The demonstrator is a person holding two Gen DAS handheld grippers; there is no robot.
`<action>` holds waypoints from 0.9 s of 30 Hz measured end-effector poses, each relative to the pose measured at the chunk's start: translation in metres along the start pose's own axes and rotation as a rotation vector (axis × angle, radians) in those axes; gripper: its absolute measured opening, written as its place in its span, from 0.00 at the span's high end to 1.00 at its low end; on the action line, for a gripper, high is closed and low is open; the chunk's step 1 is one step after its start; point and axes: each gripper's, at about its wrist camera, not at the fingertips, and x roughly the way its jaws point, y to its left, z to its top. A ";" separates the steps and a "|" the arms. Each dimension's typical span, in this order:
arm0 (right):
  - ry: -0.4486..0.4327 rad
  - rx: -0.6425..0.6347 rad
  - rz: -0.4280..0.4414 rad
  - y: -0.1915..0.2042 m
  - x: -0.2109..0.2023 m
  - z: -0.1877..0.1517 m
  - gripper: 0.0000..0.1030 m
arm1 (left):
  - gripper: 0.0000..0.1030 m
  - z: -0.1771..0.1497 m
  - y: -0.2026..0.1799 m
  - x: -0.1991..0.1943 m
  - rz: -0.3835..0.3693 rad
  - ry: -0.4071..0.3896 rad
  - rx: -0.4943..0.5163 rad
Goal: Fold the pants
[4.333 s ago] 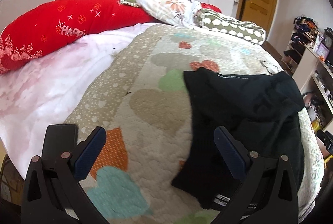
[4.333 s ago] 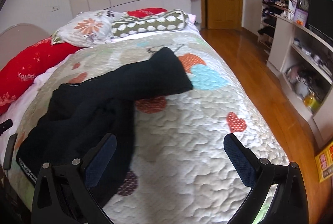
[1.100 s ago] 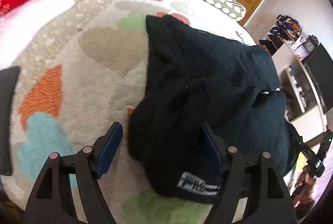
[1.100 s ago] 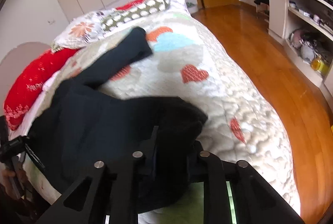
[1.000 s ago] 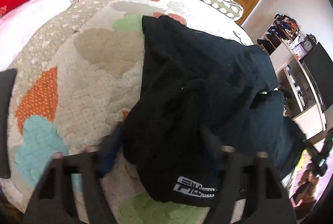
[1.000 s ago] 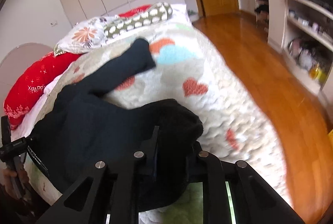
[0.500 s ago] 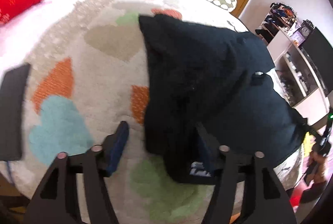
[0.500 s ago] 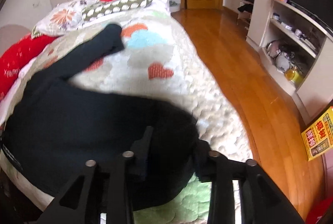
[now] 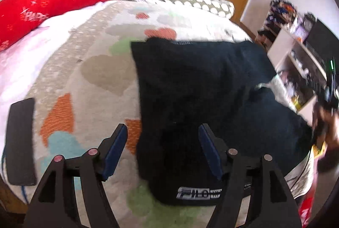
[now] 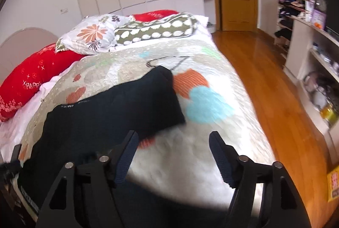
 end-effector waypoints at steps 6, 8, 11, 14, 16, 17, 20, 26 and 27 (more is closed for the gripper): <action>0.097 0.046 0.025 -0.002 0.085 0.030 0.49 | 0.31 -0.011 0.000 0.031 0.004 0.077 -0.003; 0.121 0.056 0.091 0.007 0.093 0.038 0.88 | 0.31 -0.007 0.005 0.027 -0.009 0.083 -0.010; 0.027 -0.039 0.167 0.042 0.061 0.048 0.90 | 0.31 0.000 0.016 0.017 0.001 0.061 -0.032; 0.013 -0.163 0.267 0.093 0.037 0.045 0.90 | 0.28 0.010 0.032 0.009 -0.009 0.033 -0.084; 0.052 -0.216 0.320 0.119 0.042 0.035 0.85 | 0.28 0.015 0.038 0.011 -0.022 0.026 -0.124; 0.089 -0.230 0.341 0.129 0.050 0.028 0.83 | 0.28 0.017 0.040 0.012 -0.027 0.025 -0.143; 0.262 -0.257 0.365 0.144 0.076 0.004 0.75 | 0.28 0.023 0.040 0.012 -0.033 0.015 -0.151; 0.084 -0.223 0.327 0.124 0.036 0.025 0.39 | 0.16 0.049 0.057 0.000 -0.011 -0.055 -0.172; 0.065 -0.230 0.307 0.125 0.034 0.028 0.35 | 0.16 0.056 0.061 0.004 -0.017 -0.054 -0.188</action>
